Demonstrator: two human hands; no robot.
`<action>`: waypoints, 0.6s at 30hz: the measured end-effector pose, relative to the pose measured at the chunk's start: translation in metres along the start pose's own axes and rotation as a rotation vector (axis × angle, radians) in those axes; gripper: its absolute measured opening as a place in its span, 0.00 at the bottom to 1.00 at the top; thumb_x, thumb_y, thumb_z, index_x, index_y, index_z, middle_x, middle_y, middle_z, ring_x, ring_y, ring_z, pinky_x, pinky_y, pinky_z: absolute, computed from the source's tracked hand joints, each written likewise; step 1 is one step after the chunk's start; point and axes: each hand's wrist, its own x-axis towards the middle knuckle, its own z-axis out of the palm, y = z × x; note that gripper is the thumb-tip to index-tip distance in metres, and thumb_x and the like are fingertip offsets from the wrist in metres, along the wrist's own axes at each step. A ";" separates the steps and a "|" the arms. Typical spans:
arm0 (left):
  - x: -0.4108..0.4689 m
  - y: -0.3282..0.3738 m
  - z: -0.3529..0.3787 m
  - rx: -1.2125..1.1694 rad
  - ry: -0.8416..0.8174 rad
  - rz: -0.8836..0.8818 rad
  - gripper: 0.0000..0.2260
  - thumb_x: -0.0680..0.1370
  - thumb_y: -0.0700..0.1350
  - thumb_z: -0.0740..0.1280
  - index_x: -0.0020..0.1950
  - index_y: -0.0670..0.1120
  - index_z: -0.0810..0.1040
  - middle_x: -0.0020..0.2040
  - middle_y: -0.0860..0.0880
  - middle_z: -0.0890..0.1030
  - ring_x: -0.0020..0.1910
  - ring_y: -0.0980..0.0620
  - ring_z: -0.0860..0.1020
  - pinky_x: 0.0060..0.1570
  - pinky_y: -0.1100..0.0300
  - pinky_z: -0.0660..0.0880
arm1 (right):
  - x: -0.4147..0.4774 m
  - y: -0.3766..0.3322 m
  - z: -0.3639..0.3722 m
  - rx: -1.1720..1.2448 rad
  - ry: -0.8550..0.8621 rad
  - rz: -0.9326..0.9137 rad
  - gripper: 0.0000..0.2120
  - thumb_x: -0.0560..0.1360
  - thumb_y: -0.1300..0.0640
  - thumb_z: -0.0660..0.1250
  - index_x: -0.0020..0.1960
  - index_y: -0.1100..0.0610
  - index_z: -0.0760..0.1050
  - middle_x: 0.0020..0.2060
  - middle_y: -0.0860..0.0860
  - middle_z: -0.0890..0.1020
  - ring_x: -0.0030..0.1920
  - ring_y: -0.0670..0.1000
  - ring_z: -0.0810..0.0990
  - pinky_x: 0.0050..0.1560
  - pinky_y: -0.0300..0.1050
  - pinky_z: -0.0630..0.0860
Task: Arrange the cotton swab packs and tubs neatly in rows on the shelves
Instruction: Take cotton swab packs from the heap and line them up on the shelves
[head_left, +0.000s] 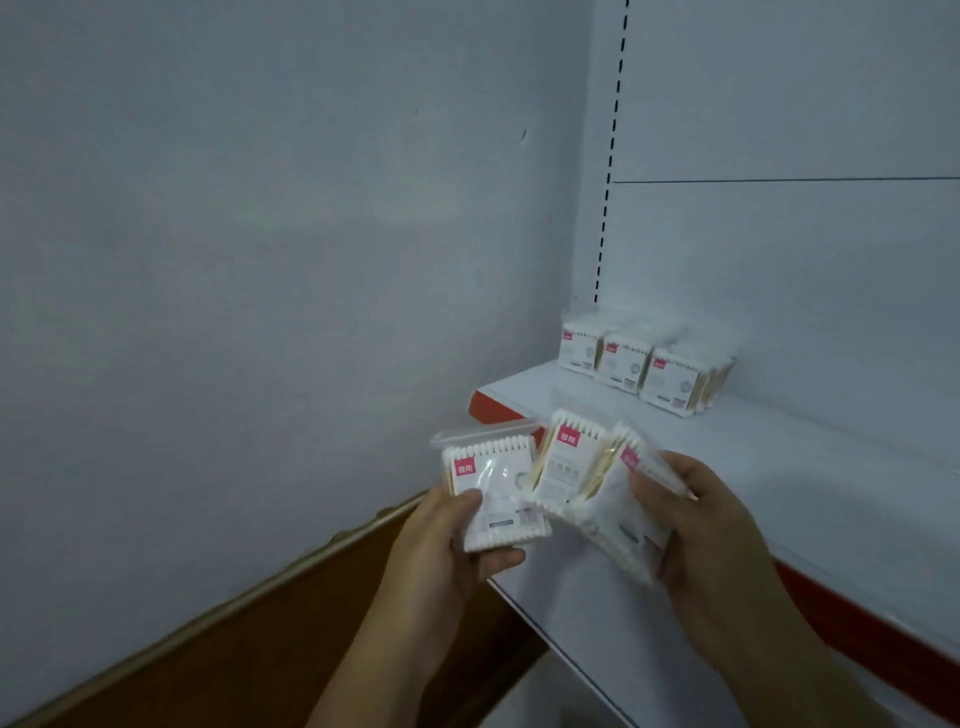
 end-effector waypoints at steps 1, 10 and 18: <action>0.018 0.006 -0.001 -0.001 -0.046 0.002 0.11 0.79 0.40 0.60 0.59 0.43 0.76 0.52 0.42 0.84 0.48 0.45 0.84 0.40 0.55 0.82 | 0.014 -0.004 -0.001 0.000 0.052 -0.035 0.15 0.64 0.57 0.69 0.50 0.59 0.75 0.42 0.54 0.85 0.40 0.53 0.85 0.33 0.47 0.81; 0.187 0.064 -0.008 0.364 -0.145 0.123 0.10 0.76 0.33 0.65 0.56 0.40 0.77 0.49 0.41 0.85 0.46 0.45 0.84 0.45 0.57 0.82 | 0.146 -0.028 -0.061 -0.449 0.308 -0.168 0.09 0.73 0.64 0.69 0.52 0.56 0.73 0.48 0.58 0.81 0.47 0.58 0.82 0.47 0.60 0.80; 0.295 0.072 0.009 0.646 -0.322 0.133 0.12 0.72 0.30 0.70 0.52 0.41 0.81 0.44 0.44 0.86 0.43 0.49 0.84 0.40 0.62 0.80 | 0.210 -0.008 -0.053 -0.692 0.340 -0.137 0.10 0.73 0.61 0.72 0.48 0.50 0.72 0.44 0.51 0.81 0.39 0.47 0.82 0.27 0.34 0.75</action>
